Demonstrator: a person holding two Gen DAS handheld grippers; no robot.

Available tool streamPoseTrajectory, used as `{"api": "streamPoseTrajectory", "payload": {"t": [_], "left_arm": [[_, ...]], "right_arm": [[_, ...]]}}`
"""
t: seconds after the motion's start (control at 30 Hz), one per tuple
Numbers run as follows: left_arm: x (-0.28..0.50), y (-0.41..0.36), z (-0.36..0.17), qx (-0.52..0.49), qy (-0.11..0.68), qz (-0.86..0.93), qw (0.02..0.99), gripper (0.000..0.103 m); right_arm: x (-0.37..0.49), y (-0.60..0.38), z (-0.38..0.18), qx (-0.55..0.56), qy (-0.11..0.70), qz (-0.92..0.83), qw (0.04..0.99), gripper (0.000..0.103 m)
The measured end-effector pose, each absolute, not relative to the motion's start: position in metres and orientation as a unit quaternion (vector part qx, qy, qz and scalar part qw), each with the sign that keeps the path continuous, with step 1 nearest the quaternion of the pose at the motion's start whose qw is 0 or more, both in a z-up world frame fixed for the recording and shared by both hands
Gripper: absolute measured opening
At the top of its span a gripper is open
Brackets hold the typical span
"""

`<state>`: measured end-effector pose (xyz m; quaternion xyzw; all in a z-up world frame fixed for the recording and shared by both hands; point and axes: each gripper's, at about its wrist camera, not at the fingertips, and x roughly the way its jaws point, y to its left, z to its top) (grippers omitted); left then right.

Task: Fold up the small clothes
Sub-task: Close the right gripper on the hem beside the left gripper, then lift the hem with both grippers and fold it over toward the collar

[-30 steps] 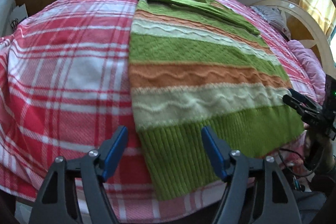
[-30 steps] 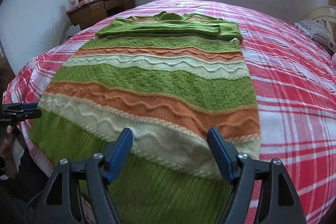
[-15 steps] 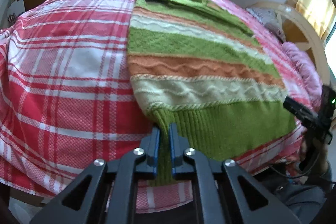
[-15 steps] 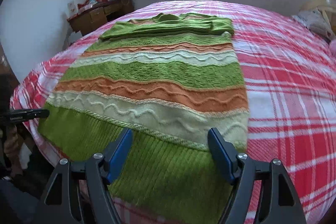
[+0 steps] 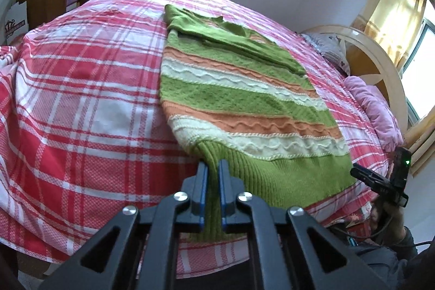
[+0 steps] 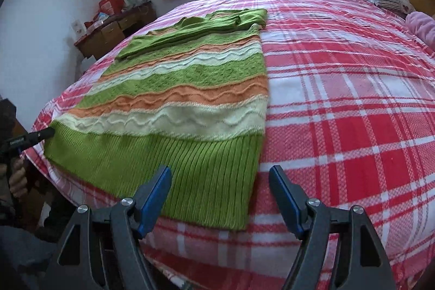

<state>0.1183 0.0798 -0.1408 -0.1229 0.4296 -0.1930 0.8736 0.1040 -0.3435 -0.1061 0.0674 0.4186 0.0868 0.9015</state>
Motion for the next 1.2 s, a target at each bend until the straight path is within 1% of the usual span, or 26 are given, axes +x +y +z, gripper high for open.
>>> {"api": "streamPoseTrajectory", "payload": {"t": [0.07,0.1,0.23,0.27,0.3,0.33,0.37,0.43,0.5,0.53,0.57,0.63,0.7,0.73,0.77,0.8,0.83,0.93,1.2], "left_arm": [[0.12,0.079,-0.146,-0.121,0.437,-0.19,0.871,0.008],[0.12,0.079,-0.149,-0.12,0.439,-0.189,0.87,0.008],[0.122,0.08,-0.157,-0.123,0.448,-0.183,0.866,0.007],[0.122,0.08,-0.16,-0.125,0.452,-0.181,0.864,0.007],[0.123,0.08,-0.162,-0.126,0.455,-0.18,0.863,0.007],[0.123,0.081,-0.164,-0.126,0.456,-0.178,0.863,0.007],[0.123,0.081,-0.165,-0.124,0.458,-0.177,0.862,0.007],[0.122,0.079,-0.166,-0.116,0.458,-0.173,0.864,0.008],[0.122,0.078,-0.168,-0.11,0.463,-0.166,0.863,0.012],[0.123,0.077,-0.171,-0.108,0.469,-0.158,0.862,0.016],[0.124,0.076,-0.174,-0.106,0.473,-0.152,0.861,0.023],[0.124,0.076,-0.178,-0.104,0.476,-0.152,0.86,0.03],[0.123,0.075,-0.179,-0.103,0.474,-0.153,0.861,0.031],[0.123,0.074,-0.179,-0.098,0.472,-0.154,0.862,0.031],[0.122,0.073,-0.179,-0.093,0.471,-0.157,0.863,0.024],[0.121,0.073,-0.178,-0.089,0.47,-0.161,0.863,0.013],[0.122,0.074,-0.178,-0.091,0.472,-0.167,0.861,0.008],[0.123,0.08,-0.173,-0.105,0.465,-0.174,0.862,0.007],[0.119,0.099,-0.136,-0.163,0.416,-0.207,0.871,0.006]], "right_arm": [[0.103,-0.343,-0.107,0.082,0.425,0.103,0.896,0.056],[0.103,-0.341,-0.108,0.088,0.43,0.113,0.891,0.053],[0.102,-0.338,-0.115,0.097,0.437,0.128,0.885,0.053],[0.101,-0.339,-0.115,0.104,0.436,0.133,0.884,0.051],[0.101,-0.338,-0.114,0.106,0.437,0.136,0.883,0.047],[0.101,-0.339,-0.114,0.106,0.439,0.137,0.882,0.035],[0.101,-0.342,-0.114,0.108,0.441,0.137,0.88,0.029],[0.1,-0.347,-0.114,0.117,0.441,0.136,0.879,0.024],[0.099,-0.35,-0.115,0.127,0.44,0.138,0.878,0.024],[0.098,-0.351,-0.115,0.129,0.441,0.138,0.878,0.024],[0.099,-0.351,-0.115,0.131,0.44,0.137,0.878,0.024],[0.099,-0.356,-0.116,0.151,0.438,0.135,0.876,0.025],[0.1,-0.358,-0.118,0.164,0.438,0.136,0.873,0.025],[0.099,-0.358,-0.118,0.163,0.435,0.137,0.875,0.025],[0.098,-0.357,-0.119,0.156,0.432,0.138,0.877,0.025],[0.097,-0.356,-0.118,0.153,0.43,0.14,0.879,0.025],[0.097,-0.357,-0.118,0.153,0.428,0.142,0.879,0.025],[0.095,-0.361,-0.113,0.159,0.418,0.148,0.882,0.015],[0.082,-0.367,-0.075,0.169,0.349,0.174,0.905,0.01]]}}
